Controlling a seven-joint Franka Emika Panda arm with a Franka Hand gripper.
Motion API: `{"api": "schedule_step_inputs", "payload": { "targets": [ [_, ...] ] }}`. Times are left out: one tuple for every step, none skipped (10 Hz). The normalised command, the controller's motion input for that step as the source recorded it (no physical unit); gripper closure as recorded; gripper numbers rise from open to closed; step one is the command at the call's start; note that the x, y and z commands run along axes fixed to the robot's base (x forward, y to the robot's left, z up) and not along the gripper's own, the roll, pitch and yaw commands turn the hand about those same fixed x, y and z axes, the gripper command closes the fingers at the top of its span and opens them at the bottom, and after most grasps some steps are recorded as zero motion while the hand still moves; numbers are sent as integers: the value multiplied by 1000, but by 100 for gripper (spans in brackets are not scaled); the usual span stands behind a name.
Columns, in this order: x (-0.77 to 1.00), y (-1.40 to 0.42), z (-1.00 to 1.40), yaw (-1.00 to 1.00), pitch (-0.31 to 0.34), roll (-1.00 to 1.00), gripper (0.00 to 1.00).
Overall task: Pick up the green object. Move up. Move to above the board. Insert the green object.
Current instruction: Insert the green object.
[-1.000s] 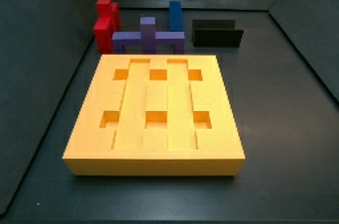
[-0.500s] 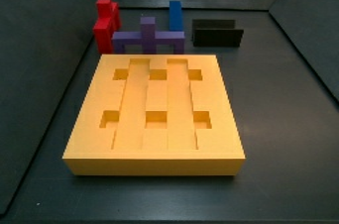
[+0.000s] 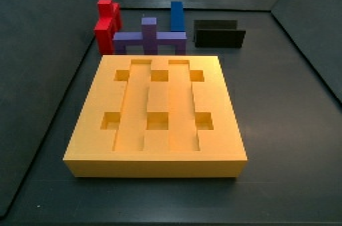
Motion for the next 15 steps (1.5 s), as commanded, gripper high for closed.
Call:
{"api": "schedule_step_inputs", "payload": {
  "targets": [
    [-40, 0, -283, 0, -74, 0, 100],
    [-231, -6, -691, 26, -179, 44, 100],
    [-397, -140, -1000, 54, -119, 94, 100],
    [-429, -206, -1000, 66, -77, 54, 100],
    [-446, -260, -1000, 91, -76, 63, 100],
    [-414, -294, -1000, 51, -71, 106, 100],
    [-446, -197, -1000, 29, -70, 173, 100],
    [-340, -231, -1000, 34, -74, 184, 100],
    [-149, -311, -1000, 0, -49, 170, 100],
    [0, -269, -1000, 0, -90, 136, 100],
    [266, -100, -1000, 0, -89, 66, 100],
    [483, 0, -1000, 0, -36, 49, 100],
    [583, 66, -1000, 0, 0, 19, 100],
    [269, 49, -1000, 0, 0, 27, 100],
    [29, 0, -1000, 0, -11, 166, 100]
  ]
}}
